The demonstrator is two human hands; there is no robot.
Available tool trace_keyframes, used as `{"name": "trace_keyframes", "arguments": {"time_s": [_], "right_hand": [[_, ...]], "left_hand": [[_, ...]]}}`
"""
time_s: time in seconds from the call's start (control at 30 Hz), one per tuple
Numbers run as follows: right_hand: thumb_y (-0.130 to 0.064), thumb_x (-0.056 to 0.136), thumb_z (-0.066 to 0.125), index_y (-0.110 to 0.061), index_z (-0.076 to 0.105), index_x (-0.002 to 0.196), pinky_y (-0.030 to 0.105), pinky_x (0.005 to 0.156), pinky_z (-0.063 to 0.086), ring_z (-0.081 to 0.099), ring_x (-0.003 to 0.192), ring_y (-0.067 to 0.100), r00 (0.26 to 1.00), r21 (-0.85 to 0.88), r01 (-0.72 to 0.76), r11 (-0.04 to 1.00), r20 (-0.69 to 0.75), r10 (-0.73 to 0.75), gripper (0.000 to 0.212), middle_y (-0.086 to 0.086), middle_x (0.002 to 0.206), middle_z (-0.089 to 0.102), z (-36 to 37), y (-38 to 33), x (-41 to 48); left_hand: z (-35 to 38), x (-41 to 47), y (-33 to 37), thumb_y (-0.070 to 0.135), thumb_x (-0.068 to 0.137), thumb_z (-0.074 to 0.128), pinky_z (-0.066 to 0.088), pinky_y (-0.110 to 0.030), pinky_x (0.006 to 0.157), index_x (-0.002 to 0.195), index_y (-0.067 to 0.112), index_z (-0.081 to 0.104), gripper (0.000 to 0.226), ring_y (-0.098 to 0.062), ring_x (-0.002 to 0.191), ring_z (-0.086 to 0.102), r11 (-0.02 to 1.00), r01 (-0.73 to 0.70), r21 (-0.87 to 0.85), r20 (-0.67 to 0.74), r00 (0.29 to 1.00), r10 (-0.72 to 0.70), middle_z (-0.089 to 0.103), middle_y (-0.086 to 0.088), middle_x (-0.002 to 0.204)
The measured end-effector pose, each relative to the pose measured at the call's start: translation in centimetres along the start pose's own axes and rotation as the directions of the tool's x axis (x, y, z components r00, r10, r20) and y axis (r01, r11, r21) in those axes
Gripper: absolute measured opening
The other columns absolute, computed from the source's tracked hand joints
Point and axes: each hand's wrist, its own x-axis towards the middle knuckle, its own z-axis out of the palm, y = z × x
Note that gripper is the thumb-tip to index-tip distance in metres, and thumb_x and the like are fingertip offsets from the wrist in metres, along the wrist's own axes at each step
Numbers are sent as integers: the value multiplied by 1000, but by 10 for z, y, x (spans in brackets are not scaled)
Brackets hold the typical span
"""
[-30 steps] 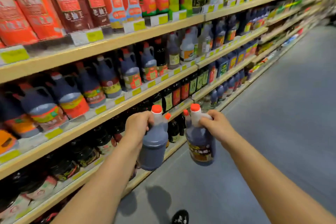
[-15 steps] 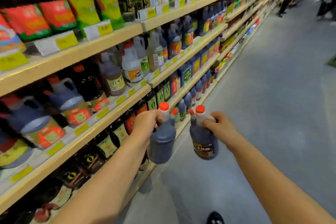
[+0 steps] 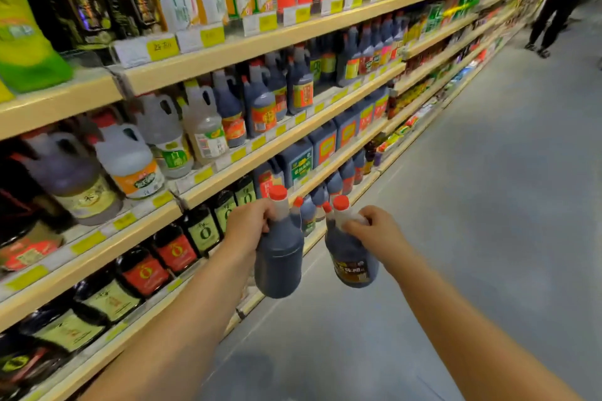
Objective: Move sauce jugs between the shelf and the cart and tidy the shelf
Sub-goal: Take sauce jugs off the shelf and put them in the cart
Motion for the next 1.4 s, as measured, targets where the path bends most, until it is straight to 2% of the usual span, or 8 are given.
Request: {"name": "trace_keyframes", "arguments": {"time_s": [0.17,0.43,0.6,0.8,0.9,1.03,1.27,1.4], "right_hand": [[-27,81,67,1,58,94,40,68,51,51,73,21,997,-15,74,997,-6,-74,32,25,86,56,-32,11,82],[-27,80,69,-1,56,84,28,60,41,49,70,18,988,2,139,990,61,-138,30,21,83,52,-76,8,217],[-19,76,72,8,49,79,36,59,37,43,67,24,972,-2,237,972,4,-237,35,20,72,41,-108,1,293],[-17,72,76,2,49,91,38,65,44,48,75,21,920,-145,387,911,123,-371,38,10,85,47,-150,4,385],[-16,75,73,-5,43,86,30,61,29,41,81,24,835,-237,546,804,234,-498,33,7,88,39,-168,7,432],[-15,79,70,-10,38,81,29,62,25,35,80,18,691,-195,715,671,340,-638,33,5,88,36,-193,0,482],[-10,77,71,-11,38,79,10,65,28,25,73,6,361,58,923,380,209,-909,33,8,82,37,-197,-31,550],[-14,75,67,-1,47,80,4,71,28,29,78,6,279,138,944,301,157,-947,24,9,85,40,-169,-52,587]], "left_hand": [[64,64,23,7,63,56,23,-31,53,43,10,34,30,-22,49,31,1000,8,-6,-52,999,-9,36,-6,47],[153,164,78,18,43,50,20,-30,52,51,13,34,19,-21,52,28,997,-12,-82,-45,999,8,33,-5,54],[204,212,113,19,51,49,18,-31,52,49,14,30,19,-20,49,23,993,-12,-116,-52,999,6,30,-5,50],[267,261,124,19,81,42,20,-32,53,50,16,29,34,-18,50,25,978,-37,-207,-187,982,-2,32,-3,45],[297,274,130,22,81,42,19,-32,52,51,15,30,33,-18,50,24,970,-27,-243,-288,957,-45,31,-6,53],[324,282,136,19,80,41,20,-31,50,52,15,29,32,-17,48,24,928,-75,-364,-402,912,-84,30,-7,51],[347,299,147,18,77,42,22,-30,49,48,15,28,32,-16,46,25,911,-117,-395,-534,836,-124,30,0,39],[352,318,152,12,80,39,25,-24,42,50,16,26,33,-11,37,28,873,-199,-445,-549,831,-90,30,3,31]]}}
